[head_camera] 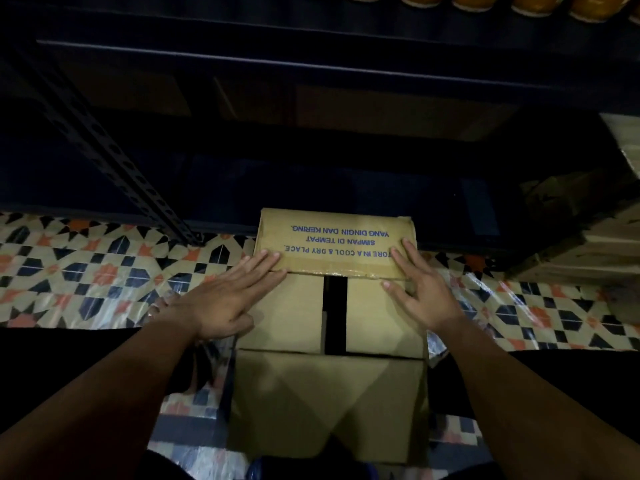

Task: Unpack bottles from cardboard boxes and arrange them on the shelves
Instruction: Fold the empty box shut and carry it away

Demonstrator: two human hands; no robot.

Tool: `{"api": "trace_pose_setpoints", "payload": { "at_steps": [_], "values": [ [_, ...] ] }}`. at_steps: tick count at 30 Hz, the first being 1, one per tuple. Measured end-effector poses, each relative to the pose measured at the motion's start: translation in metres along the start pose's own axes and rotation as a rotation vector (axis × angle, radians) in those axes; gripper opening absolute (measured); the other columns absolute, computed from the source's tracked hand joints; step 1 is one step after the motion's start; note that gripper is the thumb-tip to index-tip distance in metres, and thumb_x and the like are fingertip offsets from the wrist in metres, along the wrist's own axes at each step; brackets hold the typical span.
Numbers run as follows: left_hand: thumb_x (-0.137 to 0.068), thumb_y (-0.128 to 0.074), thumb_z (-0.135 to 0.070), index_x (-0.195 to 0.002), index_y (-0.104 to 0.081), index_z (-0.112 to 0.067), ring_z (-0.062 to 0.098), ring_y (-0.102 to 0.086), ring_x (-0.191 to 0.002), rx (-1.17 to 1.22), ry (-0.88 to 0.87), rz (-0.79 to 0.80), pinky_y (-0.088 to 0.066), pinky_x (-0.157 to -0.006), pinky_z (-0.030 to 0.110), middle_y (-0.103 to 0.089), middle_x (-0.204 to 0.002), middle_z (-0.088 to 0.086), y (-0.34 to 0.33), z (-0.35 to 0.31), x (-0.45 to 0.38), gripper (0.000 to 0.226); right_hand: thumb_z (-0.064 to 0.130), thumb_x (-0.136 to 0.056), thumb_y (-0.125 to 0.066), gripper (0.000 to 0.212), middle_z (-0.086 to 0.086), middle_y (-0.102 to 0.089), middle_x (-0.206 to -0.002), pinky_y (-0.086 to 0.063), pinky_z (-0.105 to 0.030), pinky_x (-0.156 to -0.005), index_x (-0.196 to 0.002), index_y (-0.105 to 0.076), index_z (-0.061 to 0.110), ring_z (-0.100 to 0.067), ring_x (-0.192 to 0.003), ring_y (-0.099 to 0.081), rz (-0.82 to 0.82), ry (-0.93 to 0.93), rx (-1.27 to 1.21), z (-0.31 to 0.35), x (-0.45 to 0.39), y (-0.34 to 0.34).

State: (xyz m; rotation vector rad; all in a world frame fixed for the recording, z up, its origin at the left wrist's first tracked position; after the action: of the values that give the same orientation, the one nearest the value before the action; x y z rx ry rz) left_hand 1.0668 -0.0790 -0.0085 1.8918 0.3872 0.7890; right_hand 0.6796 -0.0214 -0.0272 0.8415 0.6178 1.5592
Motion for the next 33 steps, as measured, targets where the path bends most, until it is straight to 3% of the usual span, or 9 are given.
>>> {"api": "trace_pose_setpoints", "payload": {
  "at_steps": [3,10,14,17,21,24,27,30,33],
  "values": [
    [-0.083,-0.069,-0.045,-0.151,0.031,-0.047,0.016,0.042,-0.146,-0.007,0.056,0.171,-0.009,-0.124,0.064,0.047,-0.155,-0.014,0.01,-0.007,0.002,0.121,0.046,-0.097,-0.061,0.073,0.021,-0.001,-0.166,-0.024,-0.036,-0.123,-0.159,-0.028,0.027,0.0,-0.143,-0.017,0.023,-0.007,-0.036,0.004,0.0,0.004],
    [-0.051,-0.092,-0.061,-0.145,0.043,-0.042,0.025,0.05,-0.139,-0.234,0.141,0.258,0.011,-0.12,0.045,0.058,-0.147,-0.001,0.01,-0.024,0.001,0.165,0.051,-0.094,-0.063,0.073,0.024,-0.004,-0.166,-0.017,-0.028,-0.119,-0.157,-0.032,0.034,0.002,-0.145,-0.013,0.073,-0.051,-0.111,0.006,0.0,0.01],
    [-0.05,-0.093,-0.059,-0.146,0.04,-0.043,0.024,0.051,-0.139,-0.219,0.145,0.201,0.008,-0.124,0.049,0.056,-0.149,0.0,0.002,-0.02,0.0,0.165,0.048,-0.1,-0.054,0.057,0.027,-0.01,-0.163,-0.012,-0.024,-0.118,-0.154,-0.039,0.036,0.006,-0.143,-0.012,0.13,-0.13,-0.268,0.016,0.001,0.022],
    [-0.045,-0.094,-0.06,-0.148,0.036,-0.047,0.022,0.049,-0.14,-0.117,0.13,0.222,0.0,-0.125,0.06,0.055,-0.15,-0.006,0.005,-0.015,-0.002,0.166,0.059,-0.1,-0.041,0.054,0.03,-0.017,-0.162,-0.021,-0.034,-0.117,-0.149,-0.046,0.039,0.0,-0.147,-0.018,0.16,-0.262,-0.57,0.02,-0.002,0.032],
    [-0.059,-0.09,-0.055,-0.149,0.033,-0.049,0.019,0.045,-0.144,-0.023,0.091,0.213,-0.005,-0.123,0.065,0.051,-0.153,-0.011,0.006,-0.005,-0.001,0.153,0.084,-0.086,-0.027,0.076,0.029,-0.017,-0.163,-0.028,-0.059,-0.112,-0.148,-0.046,0.045,-0.013,-0.141,-0.016,0.216,-0.383,-0.724,0.012,-0.006,0.038],
    [-0.071,-0.064,-0.084,-0.148,0.034,-0.047,0.007,0.043,-0.144,0.199,0.12,0.121,0.007,-0.125,0.055,0.047,-0.154,-0.02,0.003,-0.004,0.0,0.13,0.092,-0.082,-0.029,0.086,0.033,-0.025,-0.159,-0.036,-0.045,-0.109,-0.142,-0.057,0.037,-0.002,-0.145,-0.019,0.22,-0.37,-0.824,0.005,-0.013,0.035],
    [-0.086,-0.045,-0.079,-0.147,0.038,-0.038,0.005,0.04,-0.144,0.383,0.24,-0.077,0.002,-0.127,0.053,0.046,-0.153,-0.022,-0.012,-0.007,-0.007,0.111,0.083,-0.088,-0.027,0.081,0.032,-0.032,-0.156,-0.038,-0.039,-0.106,-0.14,-0.06,0.03,0.001,-0.142,-0.031,0.171,-0.392,-0.886,0.008,-0.013,0.031],
    [-0.078,-0.057,-0.083,-0.136,0.046,-0.053,0.014,0.022,-0.154,0.704,0.388,-0.209,0.0,-0.125,0.049,0.032,-0.163,-0.014,-0.029,-0.009,-0.014,0.122,0.075,-0.094,-0.029,0.067,0.029,-0.024,-0.161,-0.026,-0.037,-0.115,-0.149,-0.047,0.04,-0.002,-0.145,-0.025,0.087,-0.331,-0.698,0.017,-0.006,0.021],
    [-0.078,-0.067,-0.077,-0.133,0.036,-0.07,0.018,-0.032,-0.151,1.043,0.46,-0.335,-0.032,-0.121,0.053,-0.017,-0.169,-0.01,-0.035,-0.014,-0.025,0.117,0.061,-0.103,-0.028,0.057,0.035,0.001,-0.162,-0.011,-0.039,-0.121,-0.157,-0.025,0.042,0.005,-0.147,-0.007,0.017,-0.208,-0.399,0.021,-0.002,-0.002]
  ]
}}
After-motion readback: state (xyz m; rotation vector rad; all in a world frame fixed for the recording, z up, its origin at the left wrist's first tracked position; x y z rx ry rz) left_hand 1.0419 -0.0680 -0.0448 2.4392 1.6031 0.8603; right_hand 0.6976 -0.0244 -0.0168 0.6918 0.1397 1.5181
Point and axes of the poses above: each hand's wrist, its own x-axis away from the middle knuckle, its own y-axis out of the back of the hand, z = x × y, the point moved 1 cm from there along -x, towards the middle knuckle
